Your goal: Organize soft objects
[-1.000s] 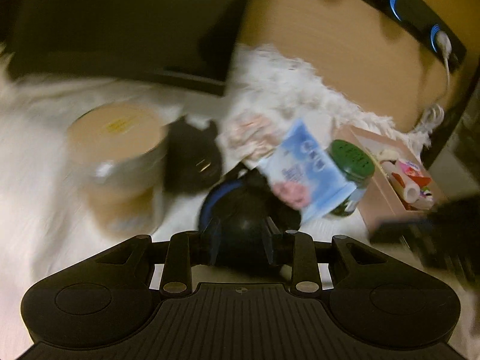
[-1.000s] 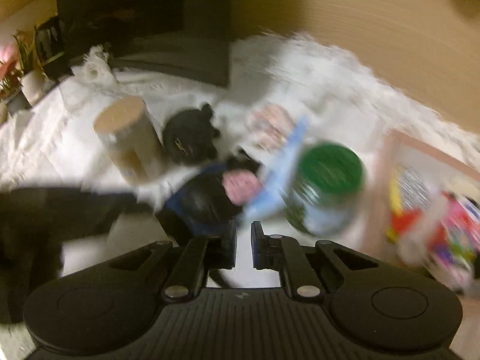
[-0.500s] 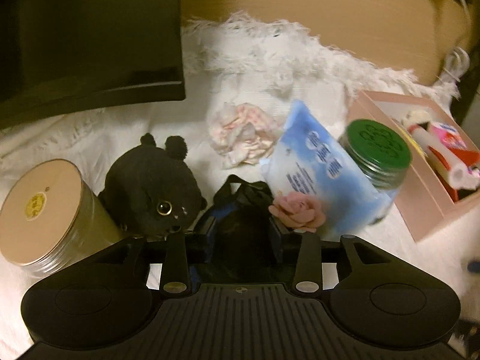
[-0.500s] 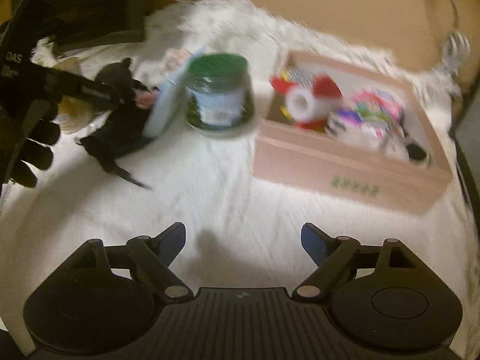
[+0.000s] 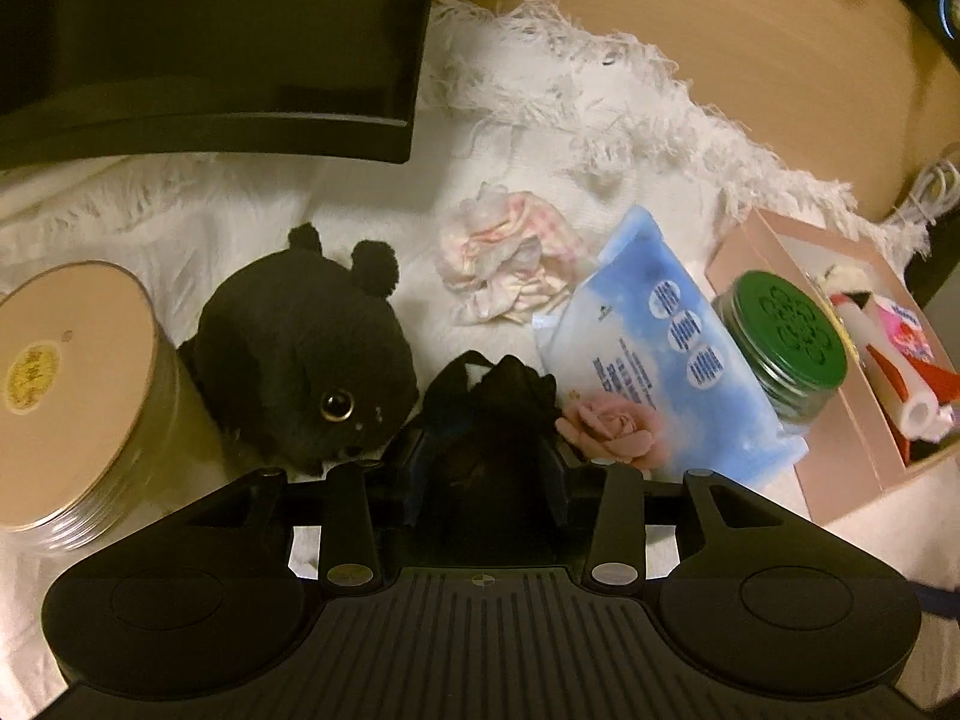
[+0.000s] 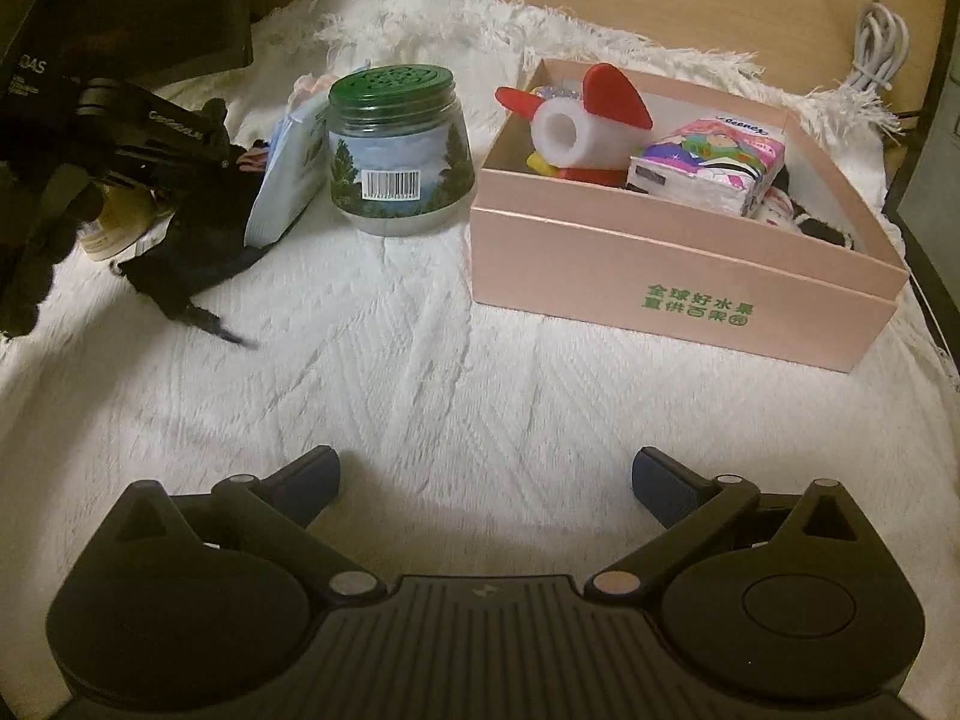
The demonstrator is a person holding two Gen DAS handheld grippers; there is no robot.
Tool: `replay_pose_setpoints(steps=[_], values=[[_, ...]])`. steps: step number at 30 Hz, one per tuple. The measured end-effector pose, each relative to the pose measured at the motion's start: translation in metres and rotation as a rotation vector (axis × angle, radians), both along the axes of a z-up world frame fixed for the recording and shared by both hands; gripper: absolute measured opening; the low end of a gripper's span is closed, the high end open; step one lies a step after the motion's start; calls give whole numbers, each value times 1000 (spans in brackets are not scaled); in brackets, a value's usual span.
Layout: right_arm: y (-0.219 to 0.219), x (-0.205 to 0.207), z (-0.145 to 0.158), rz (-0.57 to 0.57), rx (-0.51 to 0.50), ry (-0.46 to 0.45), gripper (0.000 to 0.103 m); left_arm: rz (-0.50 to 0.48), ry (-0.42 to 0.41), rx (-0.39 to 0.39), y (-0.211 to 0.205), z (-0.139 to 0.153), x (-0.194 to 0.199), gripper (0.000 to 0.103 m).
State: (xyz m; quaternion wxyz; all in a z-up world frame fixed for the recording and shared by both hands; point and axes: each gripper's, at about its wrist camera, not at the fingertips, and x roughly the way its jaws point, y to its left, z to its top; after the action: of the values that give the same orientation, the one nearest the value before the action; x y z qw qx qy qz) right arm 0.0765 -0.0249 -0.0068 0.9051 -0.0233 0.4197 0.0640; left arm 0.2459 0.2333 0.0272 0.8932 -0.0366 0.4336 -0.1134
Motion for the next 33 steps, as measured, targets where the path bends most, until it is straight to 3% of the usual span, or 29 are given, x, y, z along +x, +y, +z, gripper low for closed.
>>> replay_pose_setpoints(steps=[6,14,20,23,27,30,31,32,33], values=[[0,1,0,0,-1,-2,103,-57,-35,71,-5,7,-30,35],[0,2,-1,14,-4,-13,103,-40,-57,40,0,11,-55,35],[6,4,1,18,-27,2,103,-71,-69,68,-3,16,-80,32],[16,5,10,97,-59,-6,103,-81,-53,30,3,14,-98,25],[39,11,36,187,-3,-90,102,-29,-45,-24,20,12,-122,25],[71,29,52,239,67,-117,78,20,-48,-53,38,14,-134,25],[84,38,56,263,93,-116,61,34,-52,-54,43,15,-138,25],[98,44,59,279,101,-121,53,47,-55,-53,48,16,-141,25],[109,52,62,308,92,-133,52,57,-57,-55,52,17,-143,25]])
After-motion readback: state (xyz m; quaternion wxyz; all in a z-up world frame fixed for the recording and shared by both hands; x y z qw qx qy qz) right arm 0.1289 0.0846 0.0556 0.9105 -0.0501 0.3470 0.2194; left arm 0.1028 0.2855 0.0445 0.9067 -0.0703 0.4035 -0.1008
